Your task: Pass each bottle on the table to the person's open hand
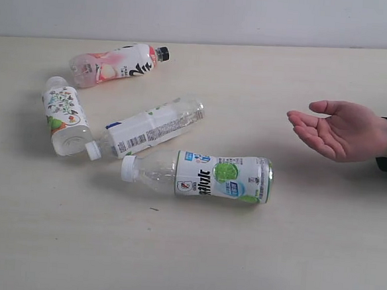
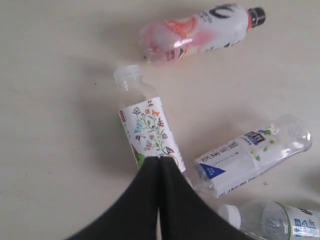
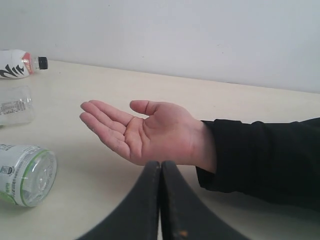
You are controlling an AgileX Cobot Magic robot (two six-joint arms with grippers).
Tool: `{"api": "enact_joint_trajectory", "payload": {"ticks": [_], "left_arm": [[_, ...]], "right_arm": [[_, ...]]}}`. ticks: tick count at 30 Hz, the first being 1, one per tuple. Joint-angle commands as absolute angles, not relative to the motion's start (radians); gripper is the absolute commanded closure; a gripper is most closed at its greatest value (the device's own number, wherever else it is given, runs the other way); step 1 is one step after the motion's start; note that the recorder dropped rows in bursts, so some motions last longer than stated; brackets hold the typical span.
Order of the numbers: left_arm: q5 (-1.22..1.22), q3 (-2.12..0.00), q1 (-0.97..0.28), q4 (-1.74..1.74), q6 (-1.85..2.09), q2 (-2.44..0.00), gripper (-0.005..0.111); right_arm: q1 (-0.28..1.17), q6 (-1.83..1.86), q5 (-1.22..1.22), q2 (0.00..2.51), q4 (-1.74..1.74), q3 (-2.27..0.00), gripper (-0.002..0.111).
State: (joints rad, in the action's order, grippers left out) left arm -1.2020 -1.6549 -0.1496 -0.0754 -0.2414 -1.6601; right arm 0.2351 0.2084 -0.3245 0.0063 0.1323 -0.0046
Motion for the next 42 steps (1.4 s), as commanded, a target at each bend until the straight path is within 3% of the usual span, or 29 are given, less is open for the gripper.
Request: {"api": "enact_joint_trajectory", "payload": {"ticks": [1,5,12,14,21,27,42], "left_arm": [[-1.221,-1.666,-0.184,-0.055,-0.342,-1.755,0.105],[-1.221,-1.666,-0.200,-0.064,-0.402,-1.826,0.084],[-1.221,-1.653,-0.210,-0.065,-0.432,-1.898,0.020],[-1.221,-1.631,-0.210,-0.058,-0.445,-1.916,0.012],[-1.221,-1.545,-0.210,-0.012,-0.469,-1.978,0.015],[-1.057,-1.478,-0.210,-0.014,-0.506,-2.010,0.015],[-0.939,-1.470,-0.210,-0.122,-0.500,-2.087,0.015]], "right_arm": [[0.232,0.212,-0.312,0.000,0.132,0.000,0.108],[0.232,0.212,-0.312,0.000,0.132,0.000,0.108],[0.232,0.212,-0.312,0.000,0.132,0.000,0.108],[0.232,0.212,-0.312,0.000,0.132,0.000,0.108],[0.232,0.212,-0.312,0.000,0.132,0.000,0.108],[0.232,0.212,-0.312,0.000,0.132,0.000,0.108],[0.232,0.212,-0.312,0.000,0.132,0.000,0.108]]}}
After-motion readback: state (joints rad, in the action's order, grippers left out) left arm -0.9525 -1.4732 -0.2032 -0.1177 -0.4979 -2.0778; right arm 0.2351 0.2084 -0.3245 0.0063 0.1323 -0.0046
